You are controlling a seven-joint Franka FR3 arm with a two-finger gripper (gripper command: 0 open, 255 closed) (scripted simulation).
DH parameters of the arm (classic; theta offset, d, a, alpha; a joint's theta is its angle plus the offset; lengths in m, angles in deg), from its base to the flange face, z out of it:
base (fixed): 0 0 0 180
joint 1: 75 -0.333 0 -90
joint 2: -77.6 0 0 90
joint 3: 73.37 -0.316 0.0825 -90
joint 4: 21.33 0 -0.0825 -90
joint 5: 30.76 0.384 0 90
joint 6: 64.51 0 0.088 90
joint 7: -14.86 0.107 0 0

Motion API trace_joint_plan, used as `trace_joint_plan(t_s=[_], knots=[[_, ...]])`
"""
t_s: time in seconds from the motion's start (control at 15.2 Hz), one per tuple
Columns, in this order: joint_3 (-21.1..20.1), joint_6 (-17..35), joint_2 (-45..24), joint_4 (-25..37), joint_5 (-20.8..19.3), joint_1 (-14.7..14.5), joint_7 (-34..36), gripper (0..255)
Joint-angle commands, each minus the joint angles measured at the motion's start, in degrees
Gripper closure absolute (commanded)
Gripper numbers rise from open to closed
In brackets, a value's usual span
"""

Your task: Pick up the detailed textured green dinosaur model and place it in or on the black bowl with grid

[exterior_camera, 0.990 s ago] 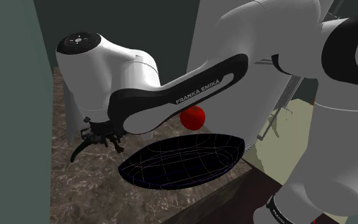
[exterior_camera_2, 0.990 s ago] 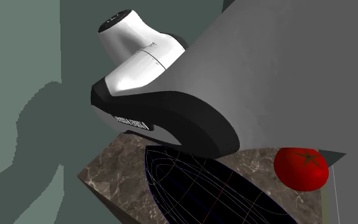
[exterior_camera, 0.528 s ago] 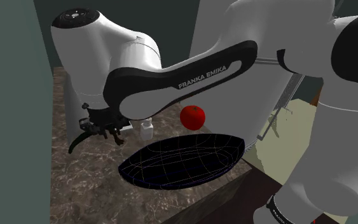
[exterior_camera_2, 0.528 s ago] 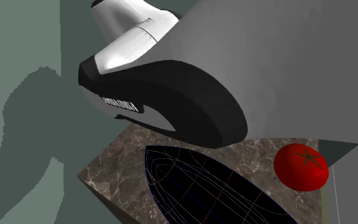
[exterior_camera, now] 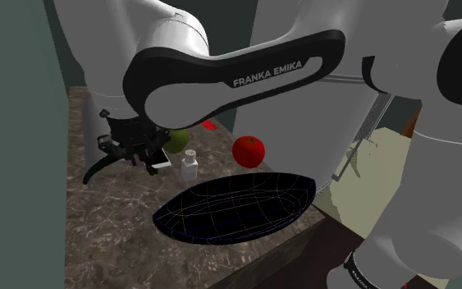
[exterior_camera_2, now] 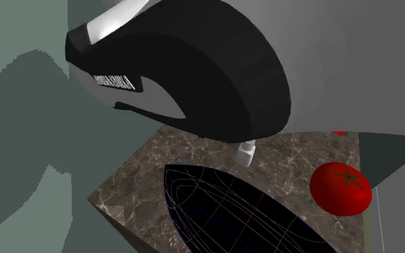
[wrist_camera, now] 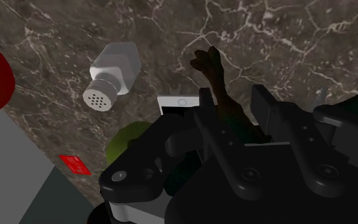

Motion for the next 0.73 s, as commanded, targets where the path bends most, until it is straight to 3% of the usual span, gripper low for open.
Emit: trace_joint_plan(t_s=[0.0, 0.66], knots=[[-0.2, -1.2, 0.6, 1.0, 0.6, 0.1, -0.8, 255], [-0.7, -7.9, 1.3, 7.7, 1.8, -0.5, -3.5, 255]])
